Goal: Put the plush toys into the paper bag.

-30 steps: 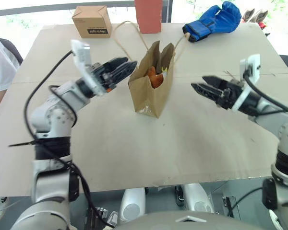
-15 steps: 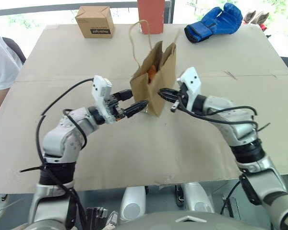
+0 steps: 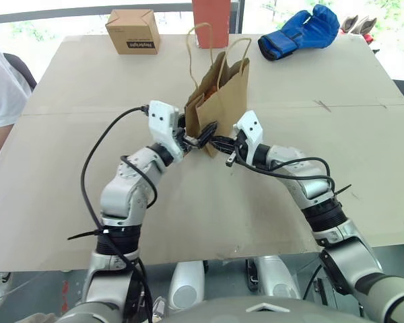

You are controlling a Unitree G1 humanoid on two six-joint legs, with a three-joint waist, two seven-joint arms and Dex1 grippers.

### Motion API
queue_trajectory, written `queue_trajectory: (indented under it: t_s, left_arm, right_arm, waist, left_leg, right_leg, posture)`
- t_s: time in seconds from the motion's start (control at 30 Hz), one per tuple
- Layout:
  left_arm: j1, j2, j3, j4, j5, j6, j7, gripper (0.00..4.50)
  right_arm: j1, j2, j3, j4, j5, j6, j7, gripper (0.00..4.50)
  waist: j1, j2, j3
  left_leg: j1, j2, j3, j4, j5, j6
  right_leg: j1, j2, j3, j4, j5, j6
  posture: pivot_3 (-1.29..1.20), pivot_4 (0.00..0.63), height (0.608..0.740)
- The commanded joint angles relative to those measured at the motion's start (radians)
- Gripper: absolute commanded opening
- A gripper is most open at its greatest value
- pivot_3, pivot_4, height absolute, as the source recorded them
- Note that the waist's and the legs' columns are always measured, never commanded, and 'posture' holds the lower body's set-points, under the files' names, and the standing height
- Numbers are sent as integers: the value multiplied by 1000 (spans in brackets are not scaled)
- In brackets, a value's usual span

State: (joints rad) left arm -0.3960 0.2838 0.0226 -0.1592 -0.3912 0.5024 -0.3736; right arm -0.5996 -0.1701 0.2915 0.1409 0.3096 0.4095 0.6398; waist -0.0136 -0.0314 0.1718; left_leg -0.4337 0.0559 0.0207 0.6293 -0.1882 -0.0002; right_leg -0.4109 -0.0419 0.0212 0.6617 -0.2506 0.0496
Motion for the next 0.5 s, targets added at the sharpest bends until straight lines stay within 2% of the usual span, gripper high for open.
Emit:
queue_trajectory:
  t_s: [0.03,0.2,0.27,0.3,0.33,0.37,0.4,0.43,0.5]
  left_arm:
    - [-33,-17,14,9,17,-54,13,3634]
    - [-52,-16,26,30,12,-98,-32,1677]
    - [-57,6,28,37,-17,-114,-105,568]
    - [-63,20,33,43,-30,-125,-146,450]
    - [-73,42,39,53,-49,-133,-203,96]
    - [-82,62,45,66,-71,-138,-261,0]
    - [-92,94,45,82,-94,-147,-345,0]
    - [-99,127,40,98,-108,-160,-424,0]
    - [-114,199,37,140,-138,-184,-591,0]
  right_arm:
    - [7,5,-32,-28,-7,-23,4,0]
    - [93,-10,-84,-184,32,-101,32,0]
    - [134,-46,-99,-261,37,-106,52,0]
    - [154,-69,-108,-299,51,-89,67,0]
    - [179,-98,-126,-345,74,-70,86,0]
    - [200,-126,-147,-386,100,-46,96,540]
    - [228,-175,-171,-435,115,-26,114,814]
    - [255,-226,-195,-476,121,-12,129,1285]
    - [319,-334,-279,-547,159,24,159,2384]
  waist:
    - [0,0,0]
    - [3,0,0]
    - [2,0,0]
    - [2,0,0]
    - [3,0,0]
    - [4,0,0]
    - [4,0,0]
    - [4,0,0]
    - [3,0,0]
  left_leg:
    - [0,0,0,0,0,0]
    - [-1,0,-1,0,0,0]
    - [-1,0,0,0,0,0]
    - [-1,0,0,0,0,0]
    - [-1,0,0,0,0,0]
    - [-1,0,0,0,0,0]
    - [-1,0,-1,0,0,0]
    - [-1,0,-1,0,0,0]
    - [-1,0,0,1,0,0]
  right_leg:
    - [0,0,0,0,0,0]
    - [0,1,0,0,0,0]
    - [0,1,0,0,0,0]
    - [0,1,0,0,0,0]
    - [0,1,0,0,0,0]
    - [0,1,-1,0,0,0]
    - [0,1,-1,0,0,0]
    - [0,0,-1,0,0,0]
    - [0,0,-1,-1,0,0]
  posture:
    - [0,150,740]
    - [0,150,740]
    - [0,150,740]
    - [0,150,740]
    - [0,150,740]
    - [0,150,740]
    - [0,150,740]
    - [0,150,740]
    - [0,150,740]
